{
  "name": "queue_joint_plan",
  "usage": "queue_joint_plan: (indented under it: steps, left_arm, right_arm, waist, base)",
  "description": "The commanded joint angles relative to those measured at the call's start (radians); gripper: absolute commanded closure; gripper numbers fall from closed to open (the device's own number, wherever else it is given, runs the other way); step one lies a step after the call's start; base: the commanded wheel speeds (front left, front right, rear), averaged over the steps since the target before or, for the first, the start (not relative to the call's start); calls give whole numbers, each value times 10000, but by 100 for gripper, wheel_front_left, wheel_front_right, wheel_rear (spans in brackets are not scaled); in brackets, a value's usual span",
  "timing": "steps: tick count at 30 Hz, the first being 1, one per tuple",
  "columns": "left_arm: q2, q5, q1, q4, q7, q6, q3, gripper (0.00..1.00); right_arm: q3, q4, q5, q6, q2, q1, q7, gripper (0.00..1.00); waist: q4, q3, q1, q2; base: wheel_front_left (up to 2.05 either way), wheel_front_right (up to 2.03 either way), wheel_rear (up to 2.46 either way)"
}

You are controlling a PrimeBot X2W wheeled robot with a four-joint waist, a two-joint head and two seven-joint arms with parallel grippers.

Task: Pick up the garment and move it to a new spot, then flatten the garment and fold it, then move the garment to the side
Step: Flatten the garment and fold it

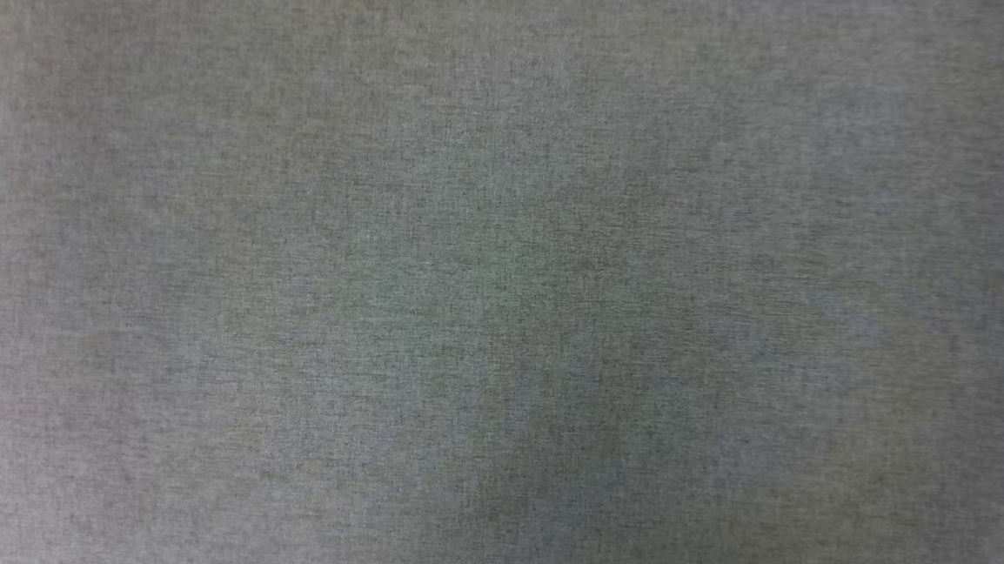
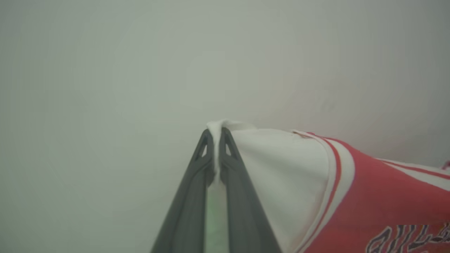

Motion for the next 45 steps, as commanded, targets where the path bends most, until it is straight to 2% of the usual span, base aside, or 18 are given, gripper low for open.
queue_joint_plan:
  steps: [1, 5, 10, 16, 23, 32, 45]
  left_arm:
    - [-46, -66, 237, 100, -63, -16, -8, 100]
    - [-271, -242, 687, 394, -140, -109, -64, 100]
    - [-579, -480, 1971, 544, -219, -206, -95, 100]
    - [-748, -914, 4593, -201, -252, -256, 268, 100]
    - [-748, -957, 8259, -1557, -256, -97, 916, 100]
    - [-648, -774, 12682, -3565, -258, 809, 1594, 100]
    - [-571, -1104, 16917, -6070, 684, 2321, 1447, 100]
  right_arm:
    - [53, 73, 66, -10, 55, 55, -74, 100]
    - [289, 322, 275, -10, 205, 509, -203, 100]
    - [647, 234, 699, -10, 166, 1865, -652, 100]
    - [773, -512, 1426, -10, -126, 4513, -782, 100]
    - [259, -1891, 2089, -10, -405, 7907, -195, 100]
    - [-943, -3852, 2408, -13, -143, 12184, 881, 100]
    - [-2414, -5960, 2527, -12, 1419, 17364, 2555, 100]
  waist:
    - [36, 66, -2, 0]
    - [102, 5, -2, 0]
    - [210, -774, -2, 0]
    - [327, -2276, -2, 0]
    - [256, -3851, -2, 0]
    - [152, -5233, -2, 0]
    - [266, -5926, -2, 0]
  base:
    - [0, 0, 0]
    - [0, 0, 0]
    - [0, 0, 0]
    - [0, 0, 0]
    - [0, 0, 0]
    - [0, 0, 0]
    - [0, 0, 0]
